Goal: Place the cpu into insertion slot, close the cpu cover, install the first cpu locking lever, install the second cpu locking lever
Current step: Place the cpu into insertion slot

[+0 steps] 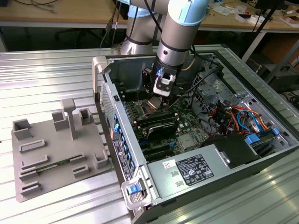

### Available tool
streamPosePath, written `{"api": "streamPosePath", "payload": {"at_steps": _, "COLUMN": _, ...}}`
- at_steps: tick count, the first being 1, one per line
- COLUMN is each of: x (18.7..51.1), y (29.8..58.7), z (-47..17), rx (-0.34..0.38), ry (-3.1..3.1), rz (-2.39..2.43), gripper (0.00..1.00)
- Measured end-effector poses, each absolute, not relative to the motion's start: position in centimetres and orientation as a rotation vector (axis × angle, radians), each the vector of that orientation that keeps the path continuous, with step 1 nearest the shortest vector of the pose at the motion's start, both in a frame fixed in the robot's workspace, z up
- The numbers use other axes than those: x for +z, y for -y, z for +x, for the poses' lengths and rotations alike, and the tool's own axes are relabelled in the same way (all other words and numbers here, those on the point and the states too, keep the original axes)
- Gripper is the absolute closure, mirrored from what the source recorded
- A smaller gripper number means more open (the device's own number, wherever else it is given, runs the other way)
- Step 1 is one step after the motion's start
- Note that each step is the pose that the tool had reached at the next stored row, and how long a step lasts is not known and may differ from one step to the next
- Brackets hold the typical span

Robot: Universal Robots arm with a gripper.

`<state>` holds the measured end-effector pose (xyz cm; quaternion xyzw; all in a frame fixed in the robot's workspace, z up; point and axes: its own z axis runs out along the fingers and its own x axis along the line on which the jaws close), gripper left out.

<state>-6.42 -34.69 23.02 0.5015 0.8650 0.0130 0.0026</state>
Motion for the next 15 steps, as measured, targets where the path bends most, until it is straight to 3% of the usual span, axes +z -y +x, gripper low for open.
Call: {"api": "streamPosePath", "payload": {"at_steps": 15, "x": 23.01, "y": 34.69, "z": -6.42, "rx": 0.041, "ry": -2.683, "rz": 1.623, "gripper": 0.45}}
